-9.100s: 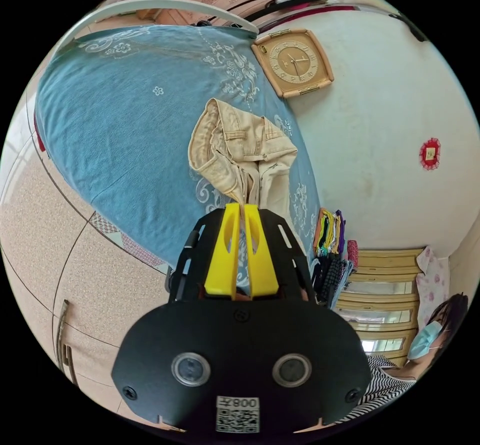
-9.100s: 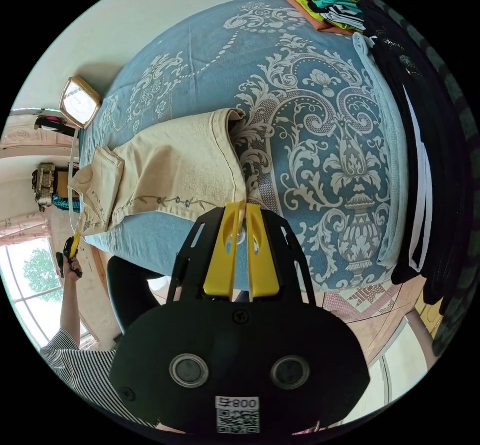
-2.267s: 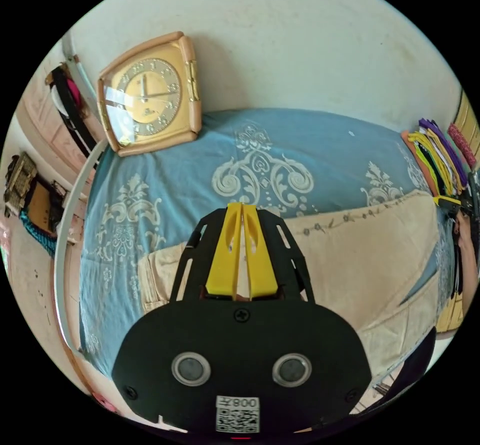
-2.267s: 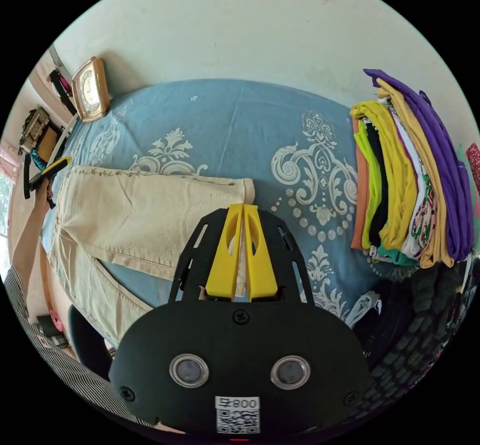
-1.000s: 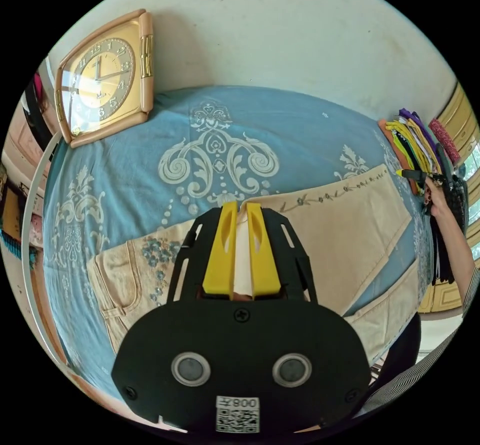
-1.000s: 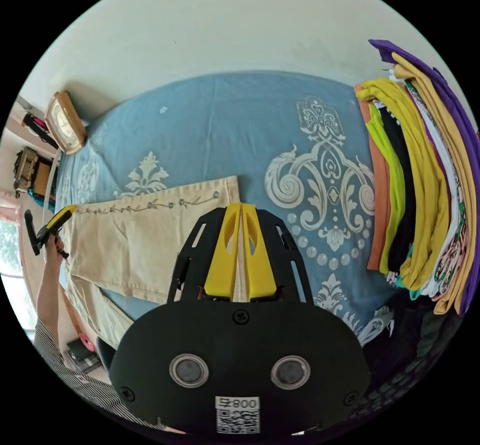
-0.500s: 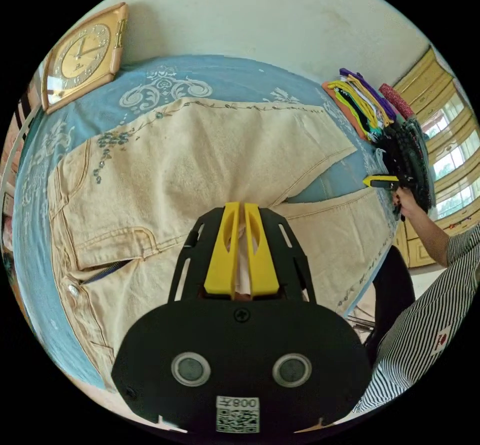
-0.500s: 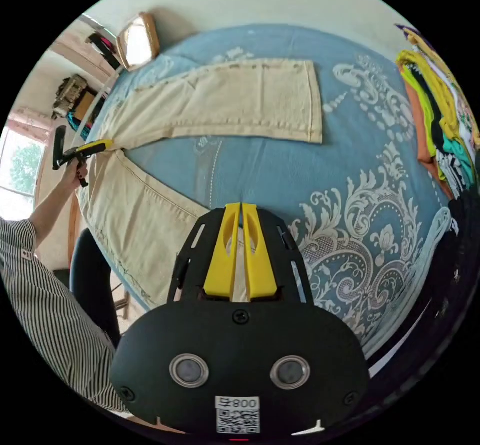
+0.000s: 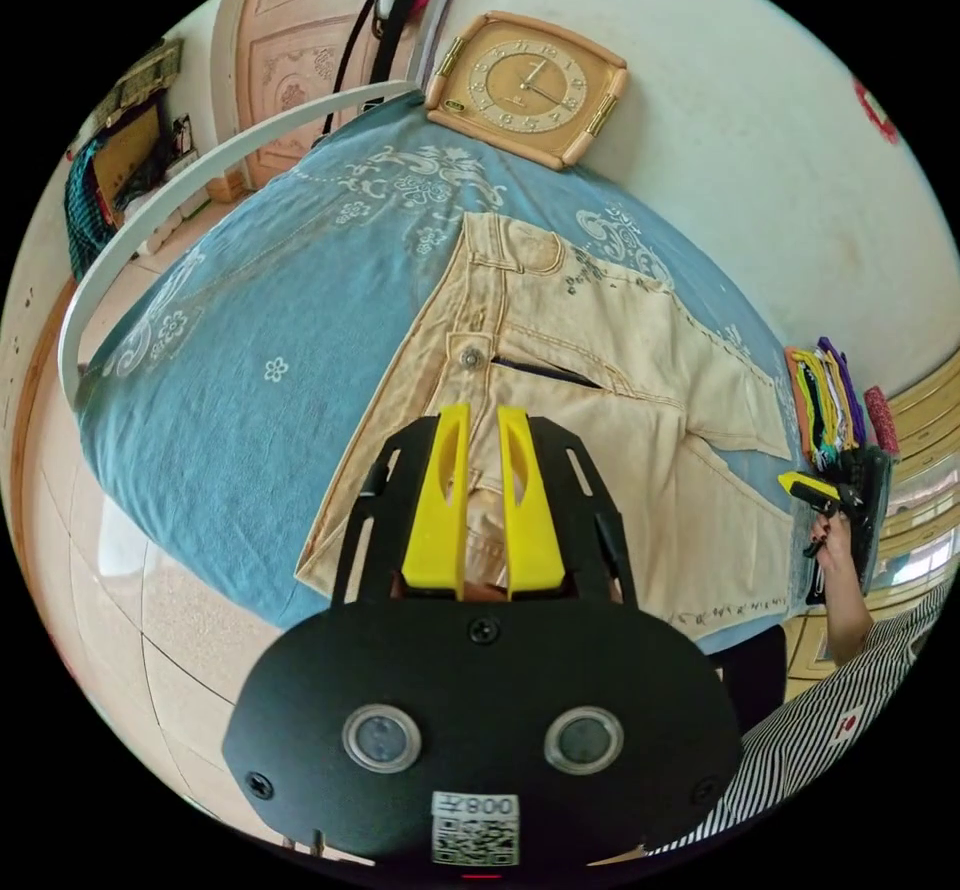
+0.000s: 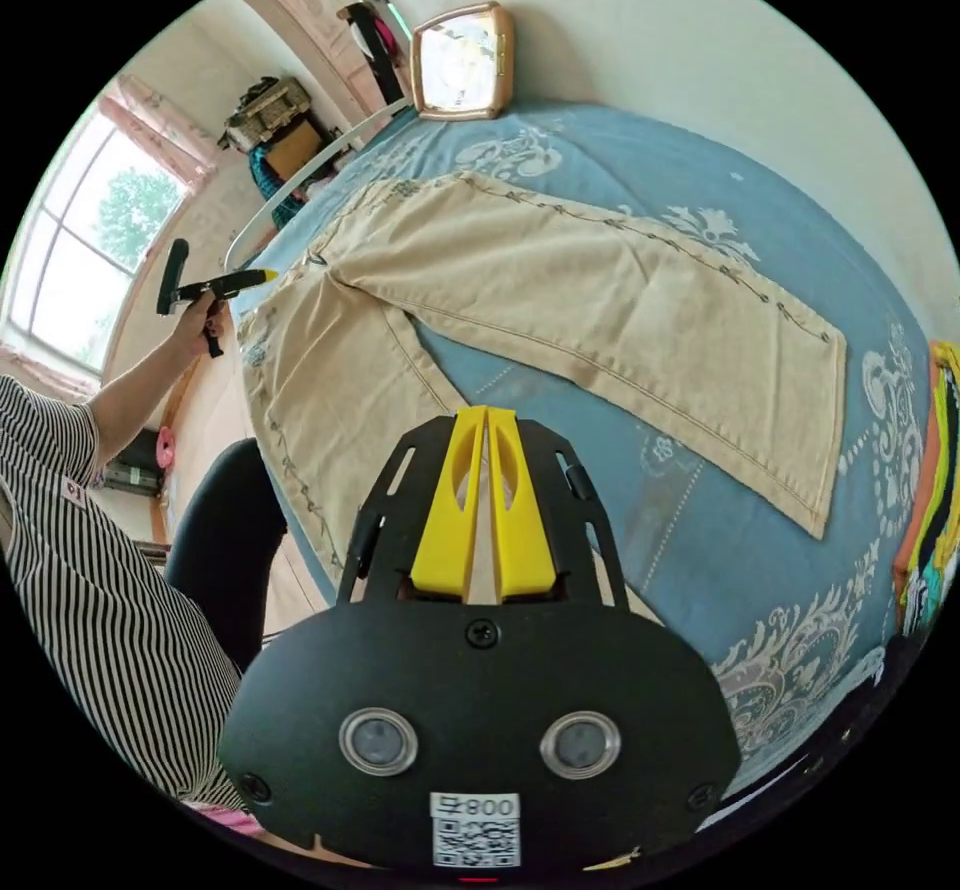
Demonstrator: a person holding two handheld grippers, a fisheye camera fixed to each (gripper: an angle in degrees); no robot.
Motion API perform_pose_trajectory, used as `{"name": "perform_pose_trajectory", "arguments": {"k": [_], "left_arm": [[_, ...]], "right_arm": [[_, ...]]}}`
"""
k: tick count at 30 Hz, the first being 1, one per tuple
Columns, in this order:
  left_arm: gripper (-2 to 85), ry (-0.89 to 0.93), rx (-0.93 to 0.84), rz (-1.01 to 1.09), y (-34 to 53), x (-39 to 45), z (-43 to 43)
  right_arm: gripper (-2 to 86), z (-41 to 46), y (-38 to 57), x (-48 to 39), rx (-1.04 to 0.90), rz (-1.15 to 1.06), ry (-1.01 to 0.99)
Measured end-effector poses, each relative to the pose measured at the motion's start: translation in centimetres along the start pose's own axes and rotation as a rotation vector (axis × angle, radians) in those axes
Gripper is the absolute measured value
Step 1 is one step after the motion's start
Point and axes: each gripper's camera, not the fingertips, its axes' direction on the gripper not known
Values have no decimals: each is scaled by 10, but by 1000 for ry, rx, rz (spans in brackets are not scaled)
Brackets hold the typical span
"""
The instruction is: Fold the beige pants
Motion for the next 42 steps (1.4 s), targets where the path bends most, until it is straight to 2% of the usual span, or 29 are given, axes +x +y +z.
{"name": "perform_pose_trajectory", "arguments": {"k": [5,8,15,19,27,35,42], "left_arm": [[55,24,16,19,4,-6,27],[44,-22,-27,33,11,-5,50],[27,-93,45,79,42,-8,69],[24,-152,46,119,53,-4,80],[12,-131,51,109,70,-12,94],[3,-120,47,111,79,-16,107],[2,-138,55,120,89,-16,117]], "right_arm": [[34,23,-137,-120,58,-247,-122],[51,49,-220,-202,42,-392,-137],[51,128,-326,-341,-88,-603,59],[44,149,-344,-370,-138,-646,145],[10,122,-365,-391,-105,-666,132],[9,87,-400,-346,-77,-476,-141],[60,83,-401,-378,-91,-630,-4]]}}
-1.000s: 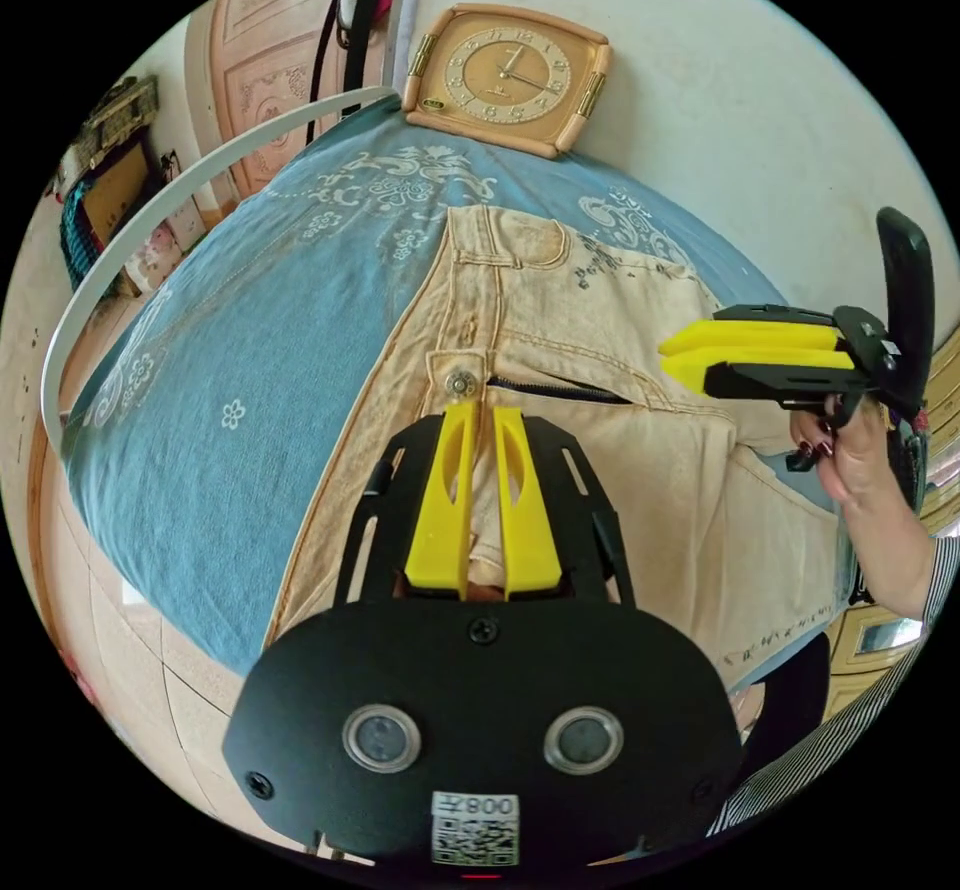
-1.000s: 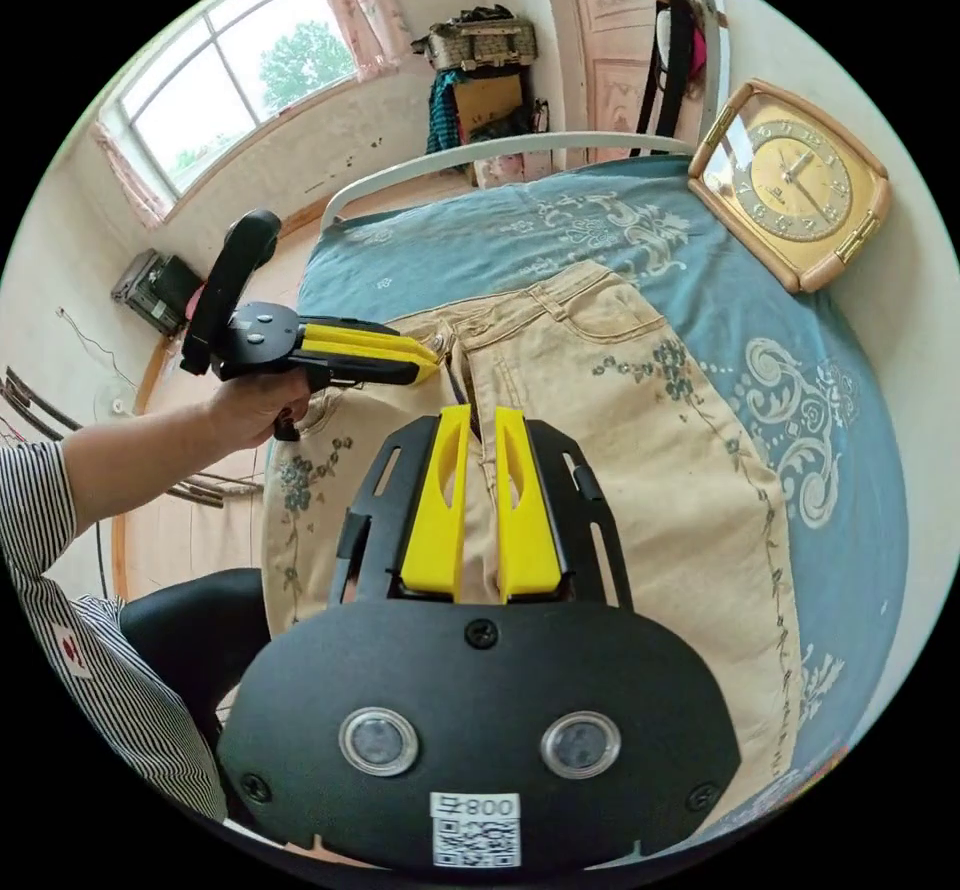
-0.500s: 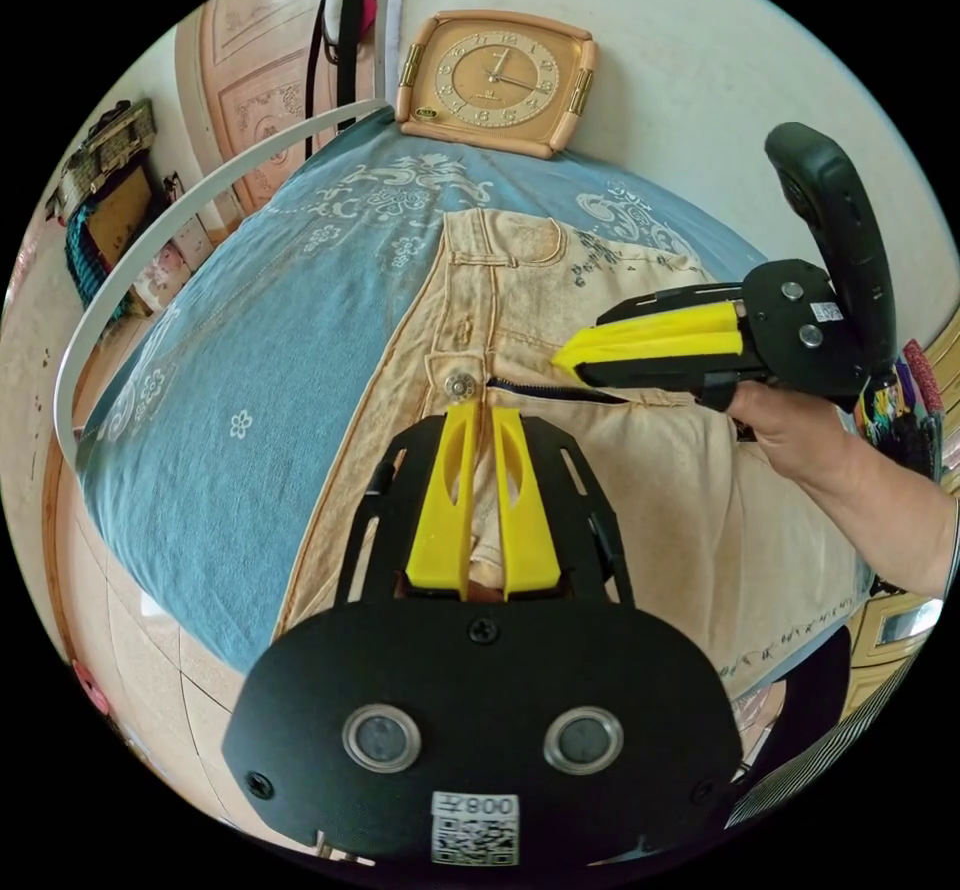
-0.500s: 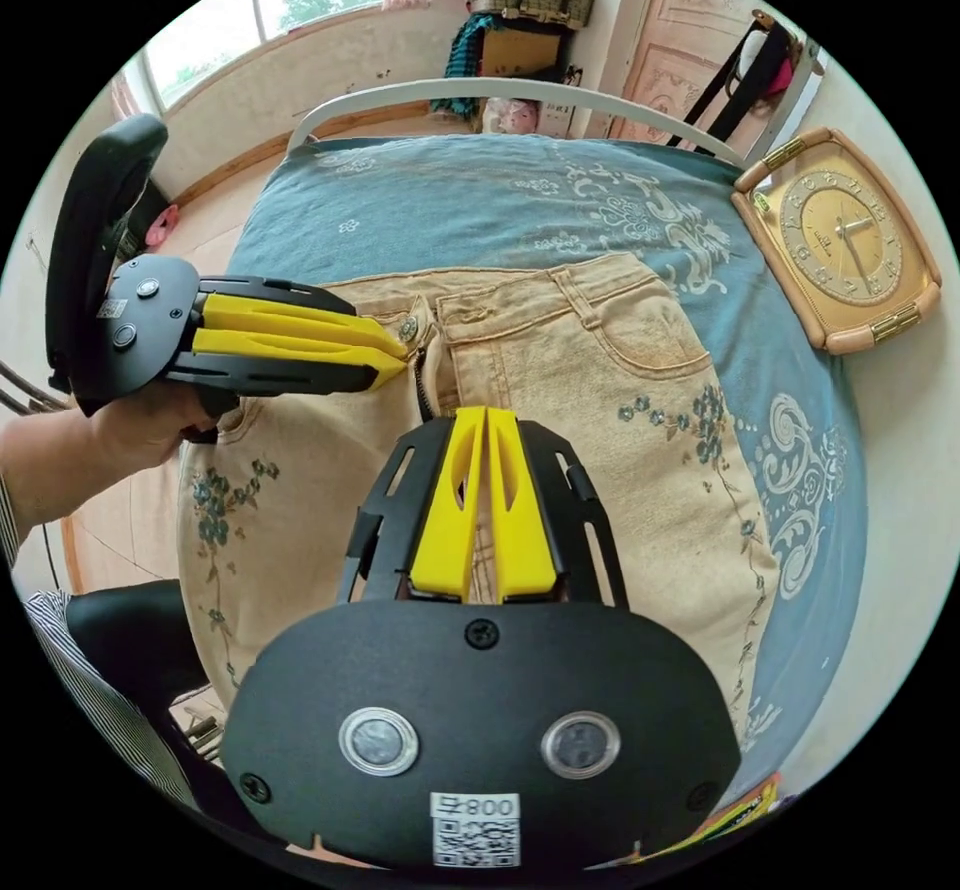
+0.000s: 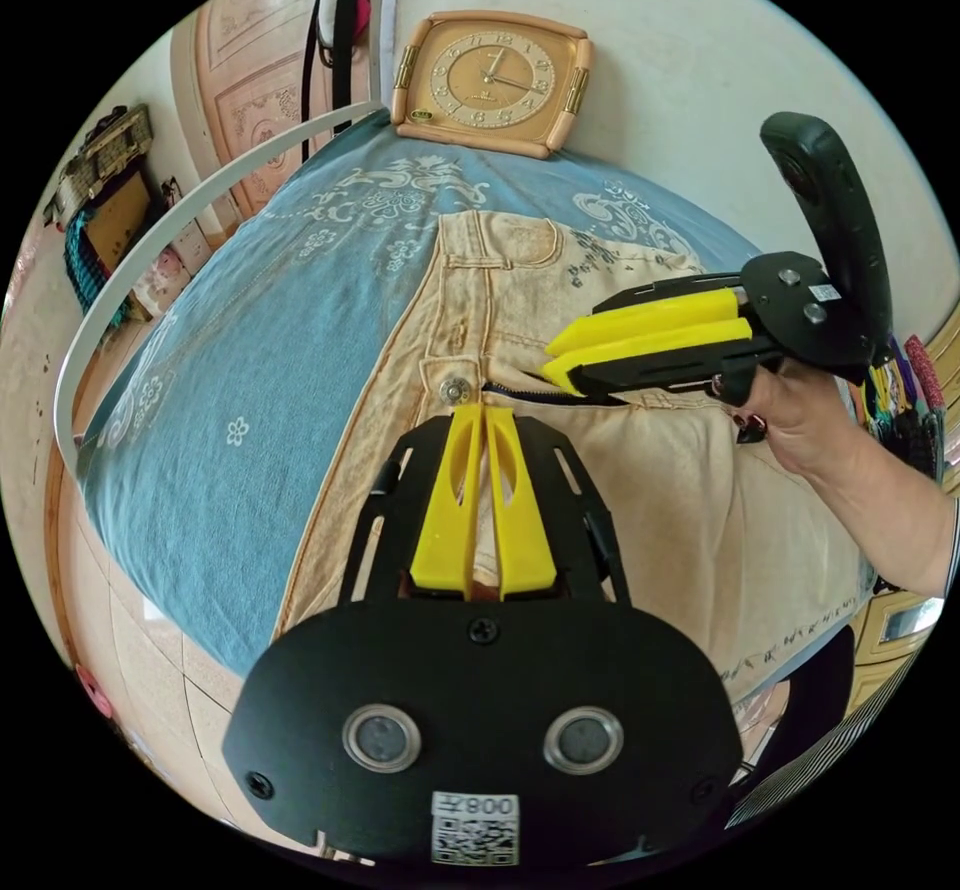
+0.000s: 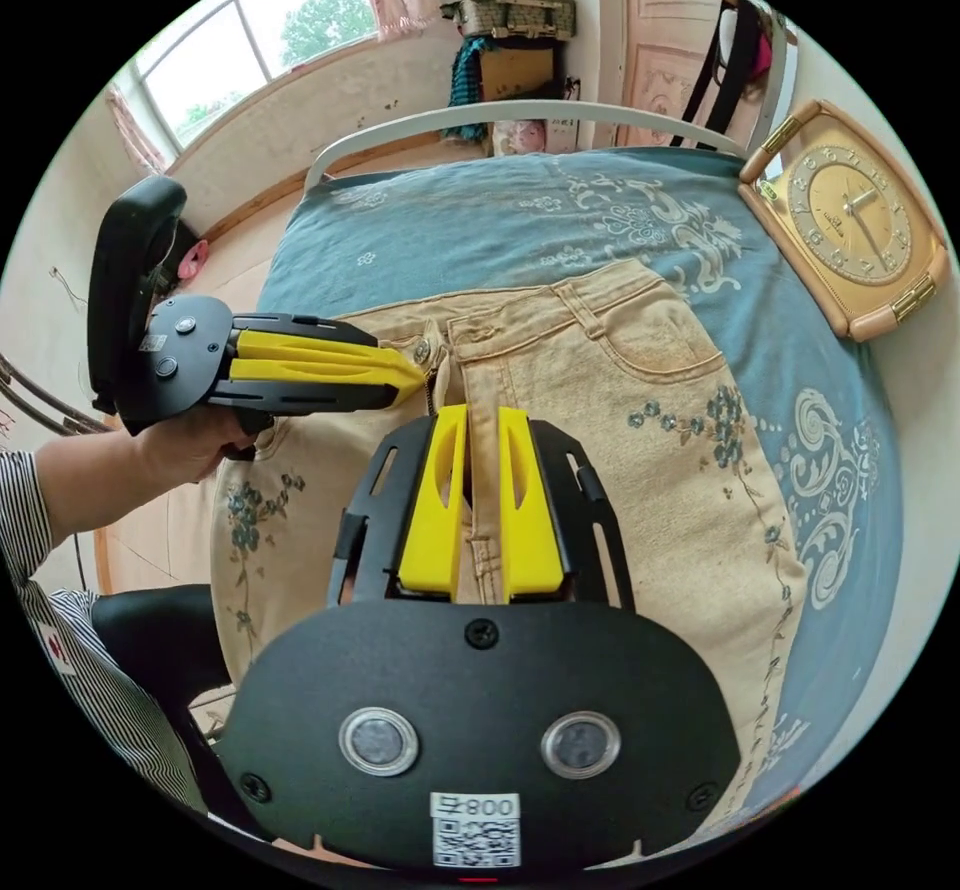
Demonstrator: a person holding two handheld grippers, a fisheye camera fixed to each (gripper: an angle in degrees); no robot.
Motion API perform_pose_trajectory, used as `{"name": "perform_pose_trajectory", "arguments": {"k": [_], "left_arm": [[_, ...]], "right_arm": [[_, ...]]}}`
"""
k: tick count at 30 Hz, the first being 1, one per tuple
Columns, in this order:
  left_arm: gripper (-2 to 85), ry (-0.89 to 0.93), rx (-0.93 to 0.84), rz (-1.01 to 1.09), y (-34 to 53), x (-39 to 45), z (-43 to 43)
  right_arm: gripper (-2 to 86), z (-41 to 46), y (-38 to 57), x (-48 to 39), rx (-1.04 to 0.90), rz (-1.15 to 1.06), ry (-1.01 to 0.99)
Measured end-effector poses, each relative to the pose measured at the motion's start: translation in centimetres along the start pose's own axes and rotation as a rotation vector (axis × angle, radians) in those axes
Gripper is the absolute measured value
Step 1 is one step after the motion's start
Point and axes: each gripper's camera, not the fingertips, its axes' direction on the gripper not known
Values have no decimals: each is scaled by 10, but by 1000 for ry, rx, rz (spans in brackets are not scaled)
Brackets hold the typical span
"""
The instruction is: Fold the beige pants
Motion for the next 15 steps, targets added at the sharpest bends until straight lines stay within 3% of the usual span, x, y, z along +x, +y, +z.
{"name": "perform_pose_trajectory", "arguments": {"k": [7,15], "left_arm": [[2,5,-5,-1,6,-1,6],[2,0,4,19,0,1,10]], "right_arm": [[30,1,-3,20,-28,32,-12],[15,-57,57,124,320,273,-487]]}}
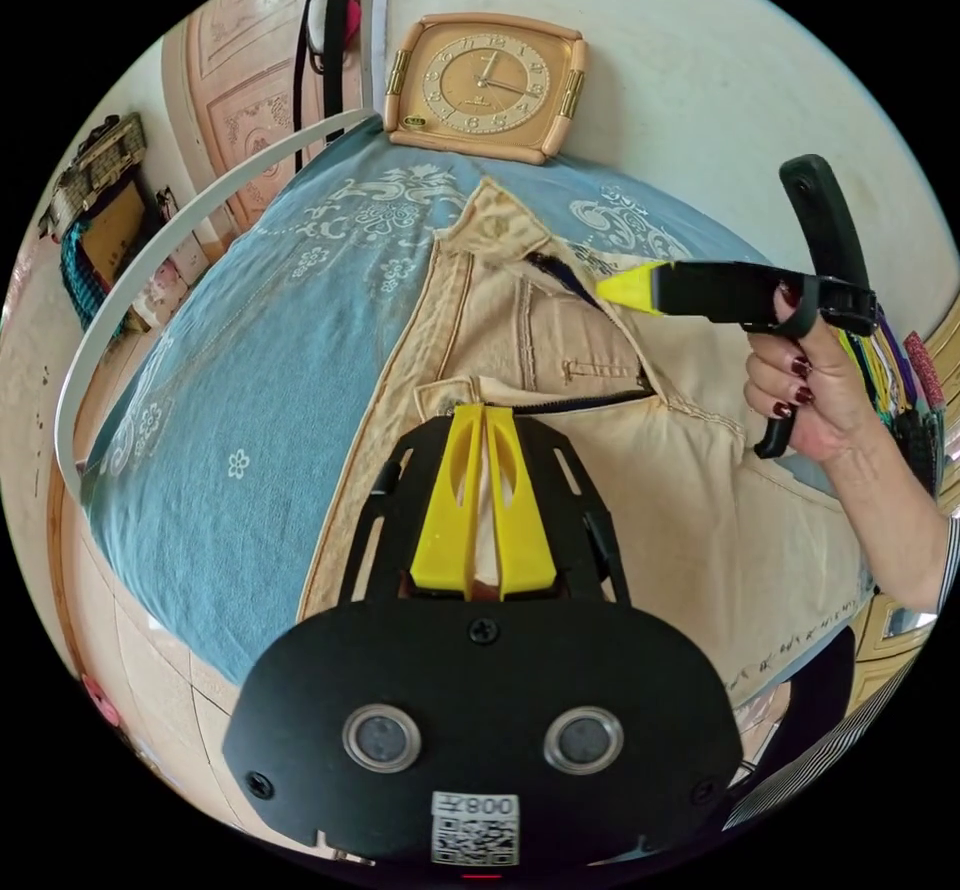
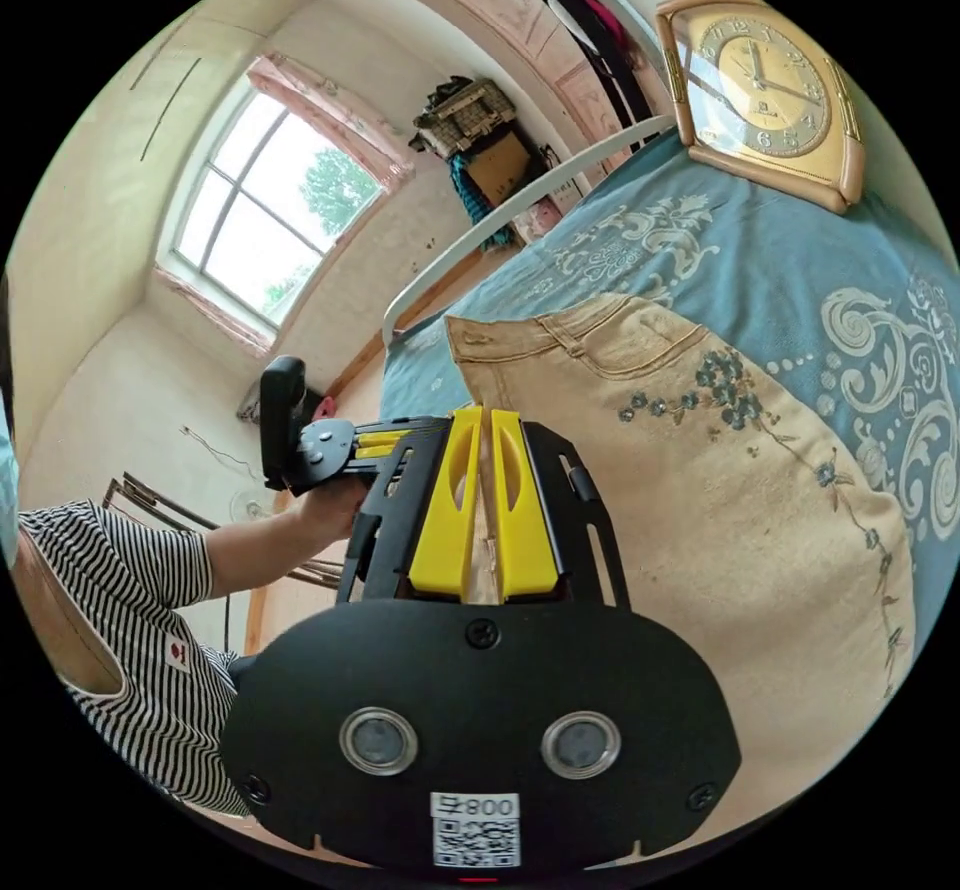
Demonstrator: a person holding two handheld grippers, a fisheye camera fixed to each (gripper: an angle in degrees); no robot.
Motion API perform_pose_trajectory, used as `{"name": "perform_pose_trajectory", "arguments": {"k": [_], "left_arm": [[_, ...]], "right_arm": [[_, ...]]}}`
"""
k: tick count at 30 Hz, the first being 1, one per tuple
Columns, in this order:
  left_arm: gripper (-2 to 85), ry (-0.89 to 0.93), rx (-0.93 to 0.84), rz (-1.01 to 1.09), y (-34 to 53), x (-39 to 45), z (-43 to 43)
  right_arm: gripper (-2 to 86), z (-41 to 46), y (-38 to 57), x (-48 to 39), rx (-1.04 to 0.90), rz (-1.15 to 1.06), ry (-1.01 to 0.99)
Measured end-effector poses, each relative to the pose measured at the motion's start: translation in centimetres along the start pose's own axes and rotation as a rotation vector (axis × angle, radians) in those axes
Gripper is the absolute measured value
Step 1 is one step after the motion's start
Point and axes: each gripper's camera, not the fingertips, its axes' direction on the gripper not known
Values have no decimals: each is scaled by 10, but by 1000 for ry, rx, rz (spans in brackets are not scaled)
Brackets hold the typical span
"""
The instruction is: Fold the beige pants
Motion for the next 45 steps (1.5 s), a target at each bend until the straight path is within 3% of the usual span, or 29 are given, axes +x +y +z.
{"name": "perform_pose_trajectory", "arguments": {"k": [6,11,15,19,30,33,36,38,41,45], "left_arm": [[2,12,-25,37,-14,1,10],[2,-8,59,-78,2,-17,-10],[3,56,90,-133,19,-32,-23],[5,49,-66,-101,10,-31,-2],[2,101,68,-192,6,-38,-19],[2,117,115,-93,5,-18,-32],[3,50,-45,38,0,9,-13],[2,36,-3,67,1,13,-14],[3,82,-29,40,-4,11,-17],[9,58,20,16,-1,18,-34]], "right_arm": [[15,10,9,1,-96,-105,-40],[17,63,12,-9,-321,-189,102],[15,81,17,-2,-360,-182,148],[12,80,25,6,-334,-161,127],[10,91,49,-7,-344,-201,247],[11,94,57,-4,-338,-183,257],[12,95,71,-9,-315,-203,301],[12,92,78,-9,-307,-205,311],[9,57,88,-1,-302,-108,274],[13,-51,165,12,-126,6,290]]}}
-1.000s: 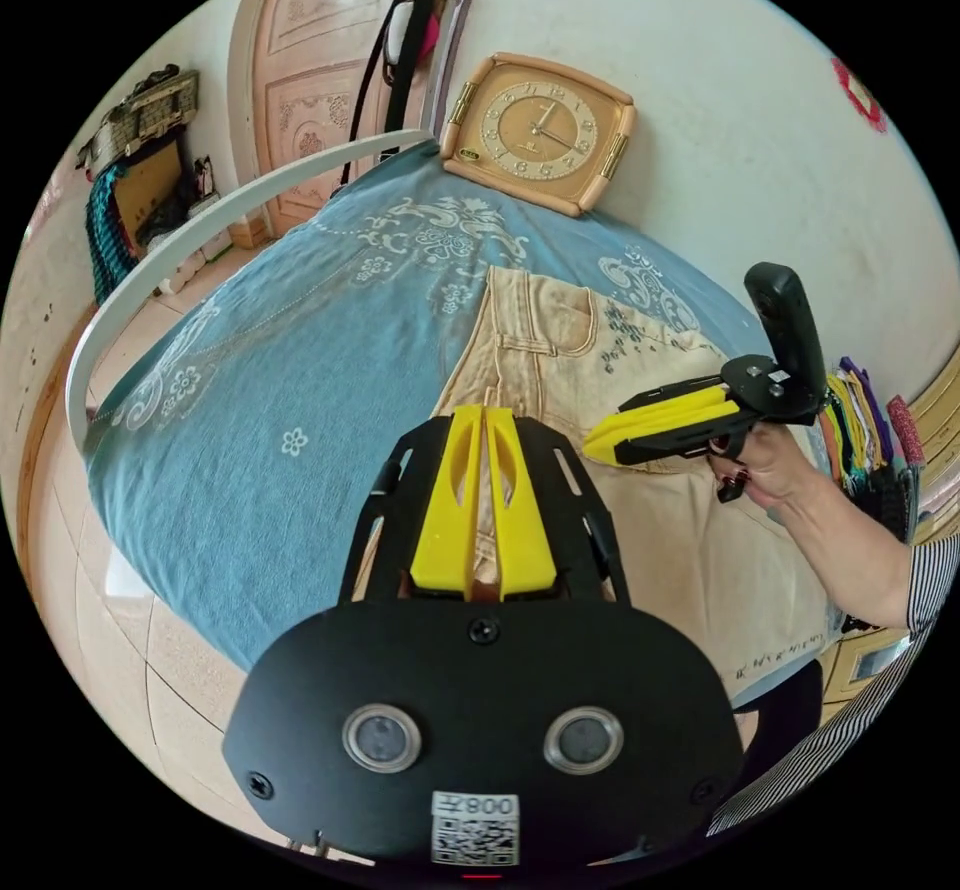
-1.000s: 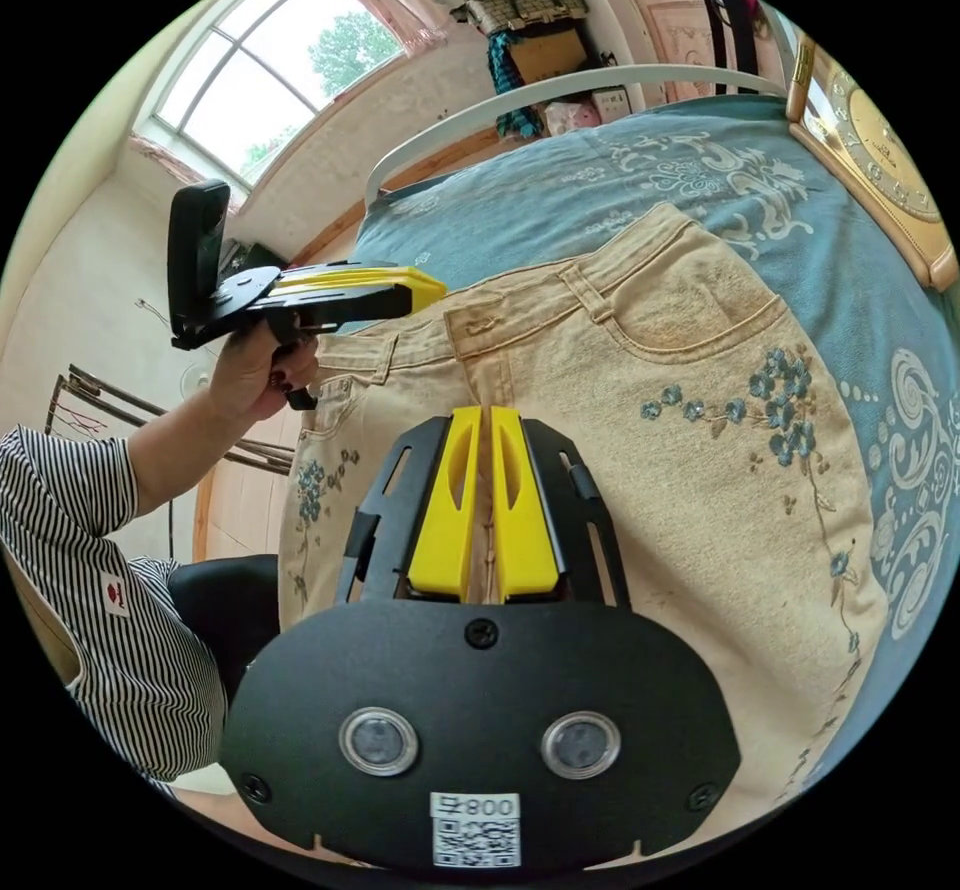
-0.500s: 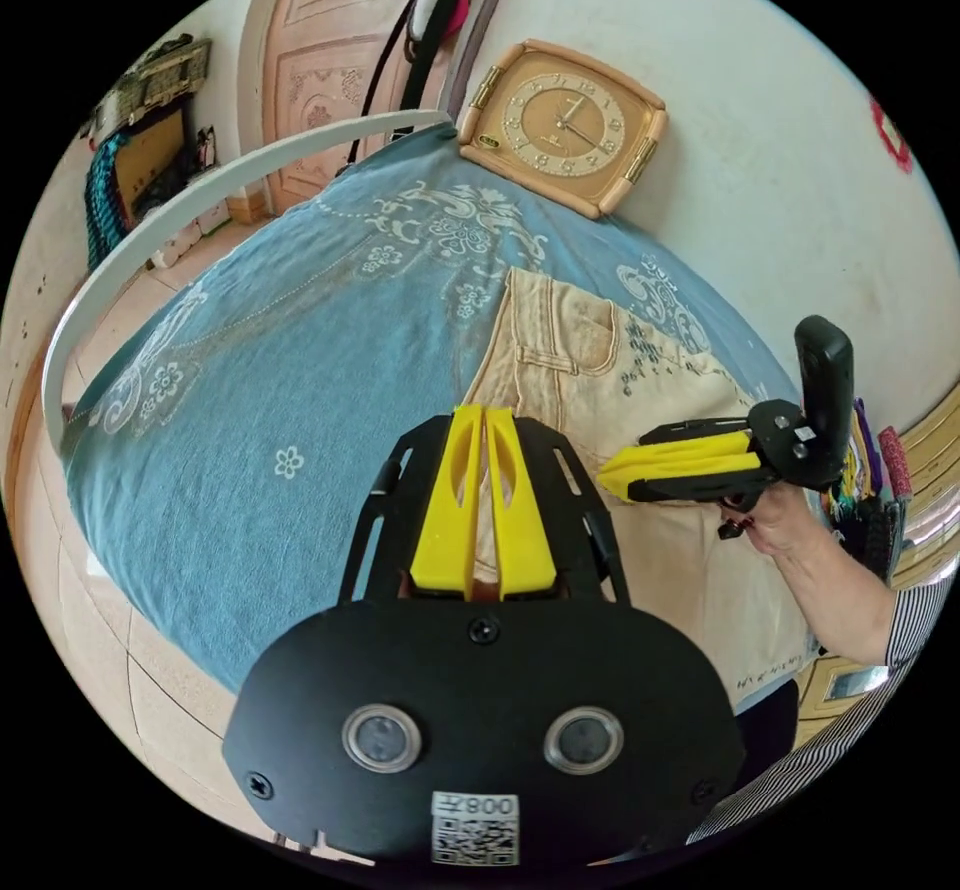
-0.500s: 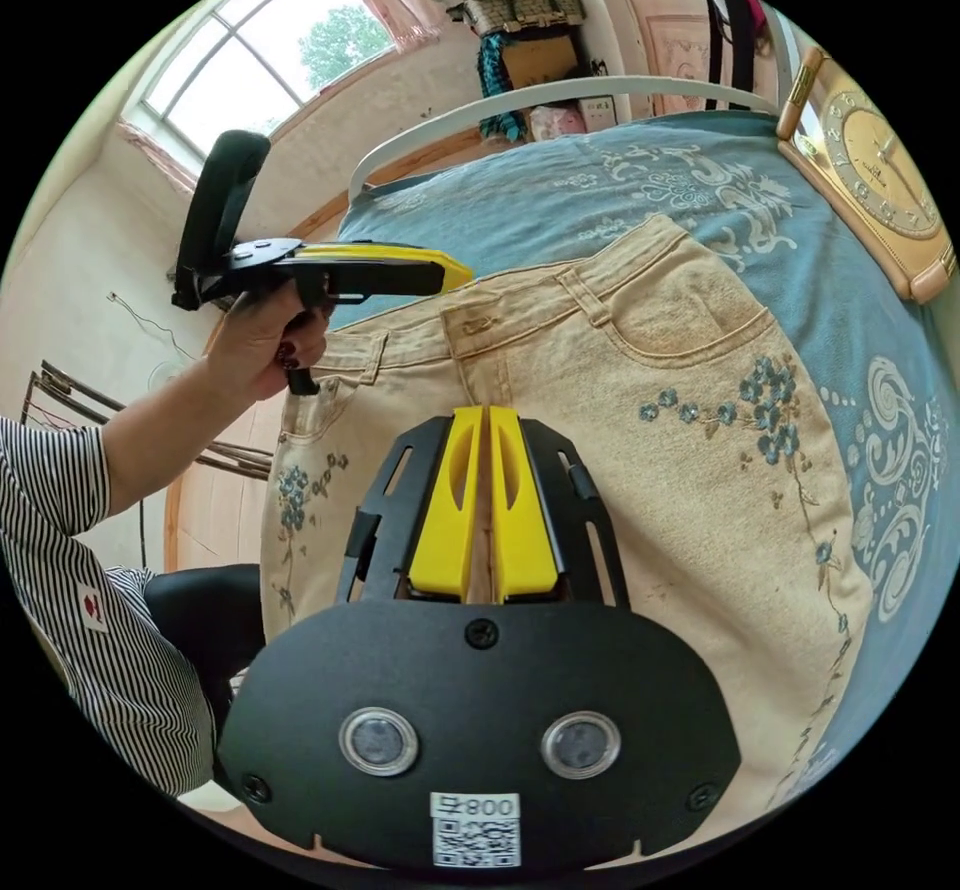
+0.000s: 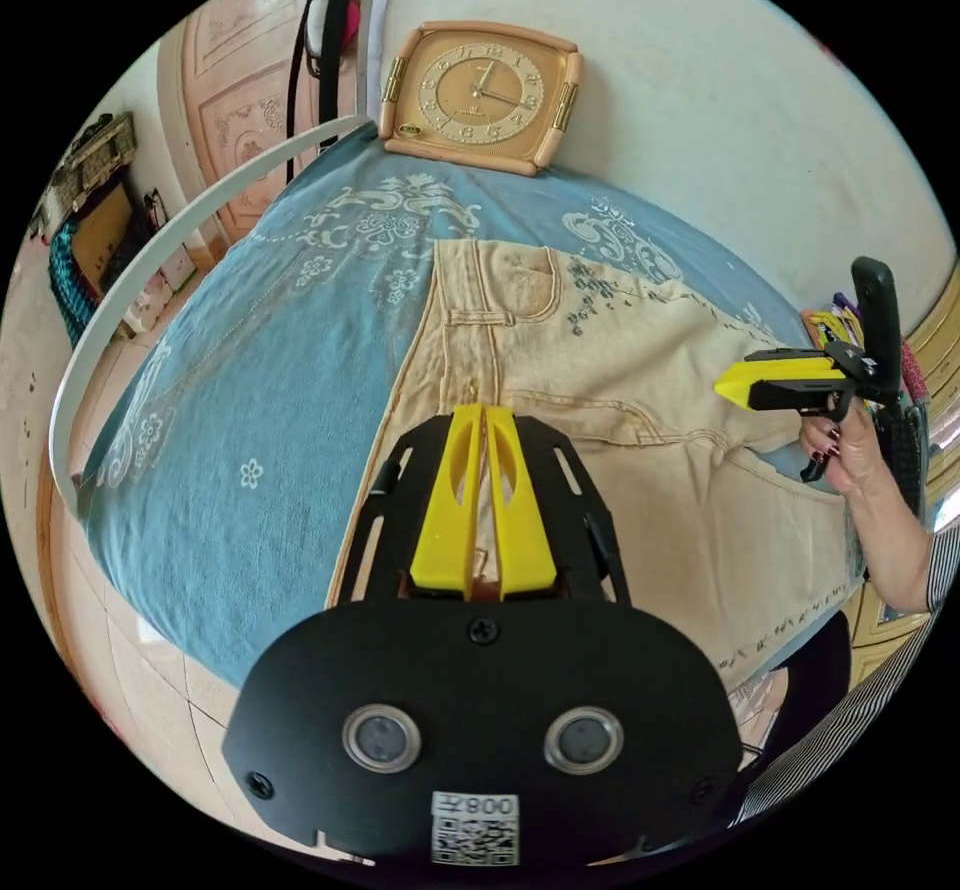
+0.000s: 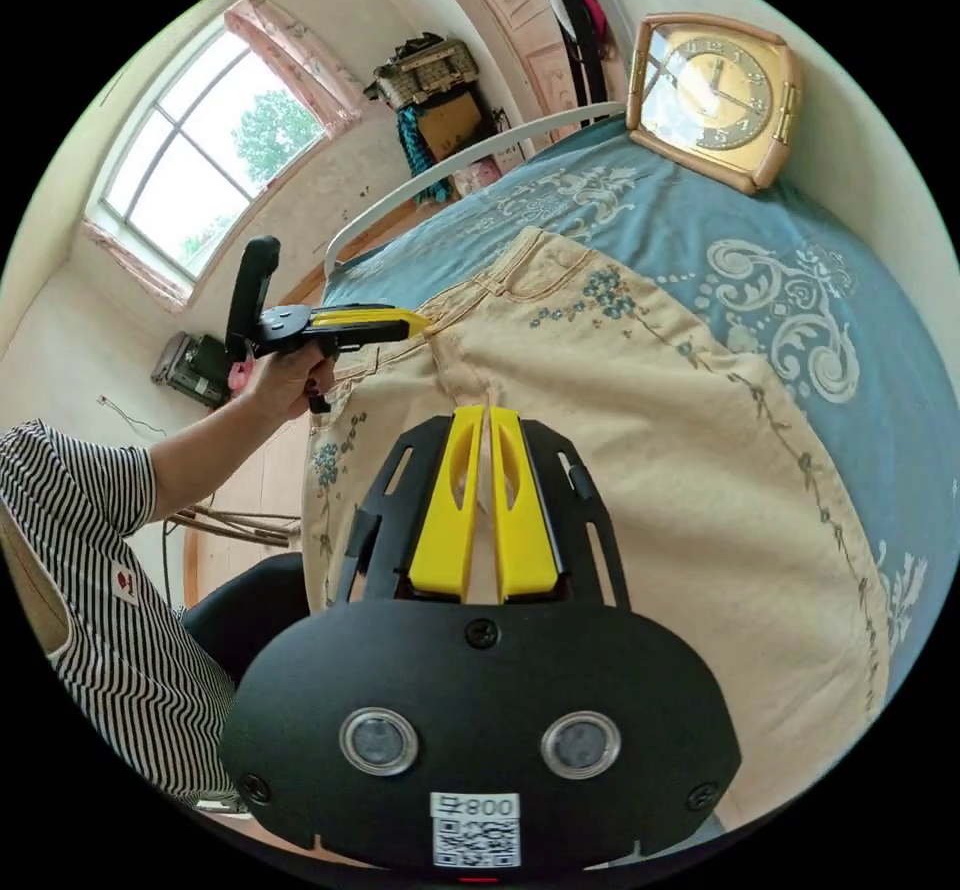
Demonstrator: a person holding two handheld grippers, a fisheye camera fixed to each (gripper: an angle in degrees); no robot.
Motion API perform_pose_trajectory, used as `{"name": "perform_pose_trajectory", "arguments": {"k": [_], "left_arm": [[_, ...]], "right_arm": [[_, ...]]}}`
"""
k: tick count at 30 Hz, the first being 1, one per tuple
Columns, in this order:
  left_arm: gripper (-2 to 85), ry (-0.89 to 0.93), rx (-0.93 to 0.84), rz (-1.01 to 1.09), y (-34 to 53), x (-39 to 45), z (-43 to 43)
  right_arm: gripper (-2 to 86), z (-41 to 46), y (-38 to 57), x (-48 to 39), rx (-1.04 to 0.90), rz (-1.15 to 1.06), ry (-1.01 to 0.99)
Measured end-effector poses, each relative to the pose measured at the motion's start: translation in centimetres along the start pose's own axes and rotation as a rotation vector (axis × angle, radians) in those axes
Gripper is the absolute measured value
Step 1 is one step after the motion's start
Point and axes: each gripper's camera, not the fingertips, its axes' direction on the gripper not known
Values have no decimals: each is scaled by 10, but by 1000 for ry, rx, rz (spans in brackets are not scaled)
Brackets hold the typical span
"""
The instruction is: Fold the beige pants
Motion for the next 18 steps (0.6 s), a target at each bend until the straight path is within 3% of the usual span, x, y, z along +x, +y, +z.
{"name": "perform_pose_trajectory", "arguments": {"k": [3,7,11,18], "left_arm": [[18,140,66,65,9,23,-18],[25,280,-10,230,17,77,-15],[20,174,-98,241,12,100,2],[10,229,-139,209,-5,106,-4]], "right_arm": [[19,-30,75,20,1,87,117],[21,-26,120,37,-56,148,200],[3,-1,121,55,-110,128,256],[0,1,125,66,-89,106,319]]}}
